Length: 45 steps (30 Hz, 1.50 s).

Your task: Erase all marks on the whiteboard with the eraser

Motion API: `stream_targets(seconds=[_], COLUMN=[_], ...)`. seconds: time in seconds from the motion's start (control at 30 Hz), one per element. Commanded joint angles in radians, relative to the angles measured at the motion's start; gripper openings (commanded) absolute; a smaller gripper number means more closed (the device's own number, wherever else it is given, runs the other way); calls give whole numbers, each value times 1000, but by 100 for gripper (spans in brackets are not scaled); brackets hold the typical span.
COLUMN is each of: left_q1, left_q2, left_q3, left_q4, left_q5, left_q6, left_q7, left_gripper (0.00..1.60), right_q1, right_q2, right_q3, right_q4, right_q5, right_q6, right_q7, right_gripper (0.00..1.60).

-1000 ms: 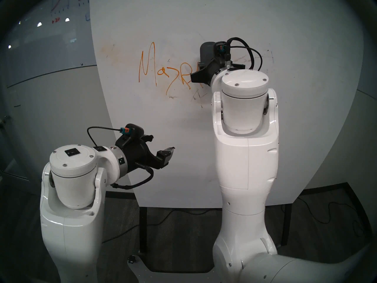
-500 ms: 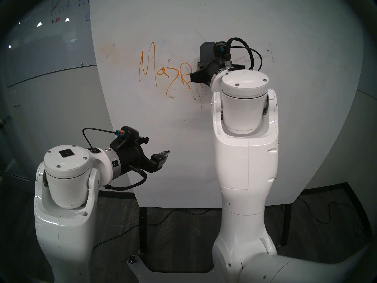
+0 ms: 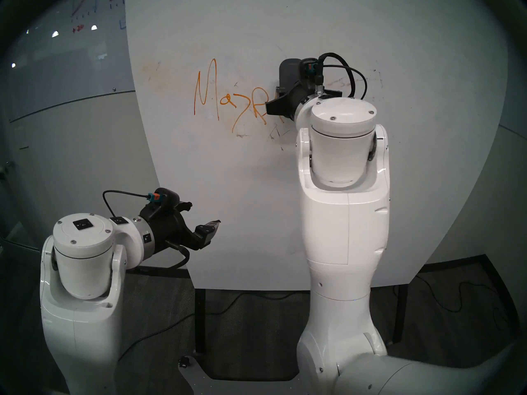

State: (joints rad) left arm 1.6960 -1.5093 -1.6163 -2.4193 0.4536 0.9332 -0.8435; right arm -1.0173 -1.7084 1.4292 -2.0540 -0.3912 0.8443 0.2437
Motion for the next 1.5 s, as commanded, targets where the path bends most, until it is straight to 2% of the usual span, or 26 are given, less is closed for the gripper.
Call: stream_targets(seconds=[0.0,0.43,0.8,1.07,1.1,1.17,1.47], left_q1=[28,68,75,88,90,91,117], left_q2=[-1,32,14,-16,-25,-28,-80], left_q3=[-70,-202,-312,-398,-420,-428,-529], left_q4=[-24,-24,-24,-24,-24,-24,-24], left_q5=[-25,-64,-121,-194,-220,-228,-380], left_q6=[-32,-82,-151,-245,-274,-282,-424], left_q7=[-7,-64,-91,-121,-131,-135,-209], left_gripper=[160,160,160,160,160,160,160], right_q1=[12,12,4,0,0,-1,-4], right_q2=[3,5,6,8,8,8,10], right_q3=[3,7,12,14,14,14,15], right_q4=[-15,-15,-20,-22,-22,-22,-24], right_q5=[2,10,18,24,26,26,34], right_q6=[-10,-8,-6,-7,-7,-7,-8], right_q7=[2,0,-1,-1,-1,-1,-2], right_gripper=[0,0,0,0,0,0,0])
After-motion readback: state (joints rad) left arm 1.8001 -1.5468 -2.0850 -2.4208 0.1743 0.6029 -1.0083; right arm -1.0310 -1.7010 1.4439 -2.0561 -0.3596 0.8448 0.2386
